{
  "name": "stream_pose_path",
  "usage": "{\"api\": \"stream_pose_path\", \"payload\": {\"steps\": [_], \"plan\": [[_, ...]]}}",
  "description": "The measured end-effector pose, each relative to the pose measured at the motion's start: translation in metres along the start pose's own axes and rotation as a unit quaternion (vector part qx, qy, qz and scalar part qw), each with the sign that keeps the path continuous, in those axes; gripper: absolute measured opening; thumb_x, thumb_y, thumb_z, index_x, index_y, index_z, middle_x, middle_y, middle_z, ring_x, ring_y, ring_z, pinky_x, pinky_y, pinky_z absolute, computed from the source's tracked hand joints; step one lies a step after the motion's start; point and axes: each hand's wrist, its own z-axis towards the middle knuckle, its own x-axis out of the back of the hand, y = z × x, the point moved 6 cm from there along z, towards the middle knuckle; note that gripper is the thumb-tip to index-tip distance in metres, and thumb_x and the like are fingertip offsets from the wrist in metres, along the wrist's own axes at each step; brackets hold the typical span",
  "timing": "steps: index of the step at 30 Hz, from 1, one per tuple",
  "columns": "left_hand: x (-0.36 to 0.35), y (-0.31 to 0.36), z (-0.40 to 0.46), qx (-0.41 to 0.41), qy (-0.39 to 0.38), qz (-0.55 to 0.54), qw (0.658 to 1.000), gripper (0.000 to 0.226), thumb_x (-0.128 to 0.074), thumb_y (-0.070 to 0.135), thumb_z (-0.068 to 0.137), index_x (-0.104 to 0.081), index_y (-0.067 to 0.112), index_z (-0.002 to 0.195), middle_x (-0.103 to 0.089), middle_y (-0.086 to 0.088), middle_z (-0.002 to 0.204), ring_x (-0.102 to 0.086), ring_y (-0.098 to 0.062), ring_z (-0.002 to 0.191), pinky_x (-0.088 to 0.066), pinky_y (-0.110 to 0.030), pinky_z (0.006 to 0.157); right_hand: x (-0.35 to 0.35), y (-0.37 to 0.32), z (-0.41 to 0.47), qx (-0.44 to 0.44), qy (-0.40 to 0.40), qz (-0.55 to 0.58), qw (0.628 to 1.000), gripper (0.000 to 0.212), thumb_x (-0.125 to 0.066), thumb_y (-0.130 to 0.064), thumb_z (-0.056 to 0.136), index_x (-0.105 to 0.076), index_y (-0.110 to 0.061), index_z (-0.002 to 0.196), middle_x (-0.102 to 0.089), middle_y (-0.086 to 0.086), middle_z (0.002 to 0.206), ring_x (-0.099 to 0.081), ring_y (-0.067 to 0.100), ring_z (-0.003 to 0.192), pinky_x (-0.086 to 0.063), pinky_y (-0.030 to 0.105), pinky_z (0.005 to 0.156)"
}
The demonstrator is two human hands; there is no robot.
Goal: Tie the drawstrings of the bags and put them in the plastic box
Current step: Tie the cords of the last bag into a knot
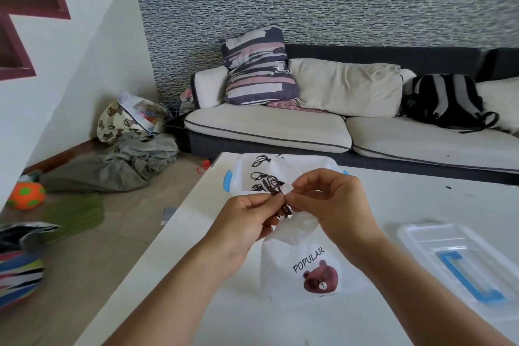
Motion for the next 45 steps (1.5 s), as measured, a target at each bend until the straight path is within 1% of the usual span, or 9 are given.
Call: {"api": "stream_pose_path", "payload": {"steps": [7,14,18,23,25,32,37,41,45], "plan": [[0.002,-0.003,-0.001,0.026,0.006,-0.033,0.999,0.022,-0.067,0.023,0.094,-0.081,0.019,0.078,-0.06,0.009,0.065,-0.048,-0.005,0.058,-0.039,-0.021,0.067,-0.006,-0.002,-0.003,-0.009,-0.04,-0.05,0.998,0.015,-0.085,0.004,0.071,-0.074,-0.002,0.078,-0.076,0.011,0.074,-0.074,0.021,0.068,-0.055,0.02,0.064],[0.003,-0.001,0.002,-0.03,0.012,-0.004,0.999,0.021,-0.065,0.018,0.095,-0.079,0.006,0.087,-0.056,0.005,0.063,-0.047,-0.007,0.058,-0.046,-0.016,0.063,-0.011,-0.003,-0.007,0.014,-0.006,-0.093,0.996,0.015,-0.086,0.001,0.072,-0.074,-0.009,0.074,-0.076,0.004,0.069,-0.075,0.019,0.067,-0.057,0.023,0.062],[0.004,0.007,0.002,-0.068,-0.008,0.044,0.997,0.028,-0.062,0.016,0.097,-0.077,0.015,0.073,-0.051,0.007,0.057,-0.045,-0.008,0.059,-0.045,-0.016,0.061,-0.012,0.0,-0.01,0.001,0.011,-0.044,0.999,0.015,-0.086,0.0,0.072,-0.072,-0.005,0.078,-0.076,0.007,0.072,-0.073,0.017,0.066,-0.053,0.019,0.06],[0.005,0.007,0.003,-0.074,-0.036,0.041,0.996,0.025,-0.06,0.019,0.098,-0.077,0.003,0.091,-0.049,-0.008,0.074,-0.044,-0.009,0.066,-0.044,-0.019,0.067,-0.01,0.009,-0.007,-0.058,0.012,0.065,0.996,0.016,-0.08,0.003,0.077,-0.069,-0.008,0.082,-0.074,0.02,0.082,-0.068,0.023,0.068,-0.053,0.03,0.067],[0.004,0.005,0.004,-0.068,-0.041,0.036,0.996,0.027,-0.059,0.019,0.099,-0.076,0.0,0.089,-0.046,-0.009,0.076,-0.043,-0.01,0.066,-0.043,-0.019,0.067,-0.009,0.01,-0.006,-0.055,0.016,0.072,0.996,0.018,-0.078,0.005,0.078,-0.068,-0.009,0.082,-0.073,0.019,0.081,-0.067,0.022,0.069,-0.053,0.031,0.067],[-0.001,0.001,0.001,-0.026,-0.055,-0.01,0.998,0.032,-0.055,0.016,0.101,-0.077,0.014,0.078,-0.056,-0.001,0.073,-0.047,-0.008,0.064,-0.044,-0.023,0.072,-0.011,0.002,-0.007,0.015,0.009,0.002,1.0,0.019,-0.077,0.009,0.078,-0.064,-0.001,0.086,-0.075,0.009,0.076,-0.068,0.012,0.063,-0.05,0.016,0.059],[-0.002,-0.001,0.0,-0.03,-0.039,-0.004,0.999,0.029,-0.058,0.021,0.099,-0.074,0.009,0.078,-0.052,-0.007,0.074,-0.047,-0.014,0.069,-0.044,-0.028,0.074,-0.01,0.0,-0.006,0.029,0.008,-0.035,0.999,0.02,-0.076,0.01,0.078,-0.065,-0.006,0.082,-0.076,0.007,0.074,-0.073,0.016,0.067,-0.053,0.018,0.06],[-0.003,-0.006,0.0,-0.027,-0.004,0.015,1.0,0.03,-0.065,0.025,0.095,-0.071,0.008,0.071,-0.048,-0.007,0.067,-0.044,-0.019,0.067,-0.044,-0.026,0.068,-0.013,0.001,-0.007,0.037,-0.004,-0.093,0.995,0.022,-0.073,0.01,0.079,-0.066,-0.011,0.08,-0.075,0.003,0.069,-0.071,0.014,0.062,-0.053,0.019,0.059],[-0.001,-0.009,0.004,-0.012,0.024,-0.025,0.999,0.032,-0.064,0.024,0.097,-0.072,-0.005,0.085,-0.052,-0.003,0.064,-0.048,-0.013,0.06,-0.046,-0.025,0.068,-0.011,-0.001,-0.005,0.019,-0.025,-0.069,0.997,0.02,-0.077,0.008,0.079,-0.07,-0.01,0.086,-0.077,0.002,0.075,-0.074,0.013,0.07,-0.054,0.017,0.065]]}}
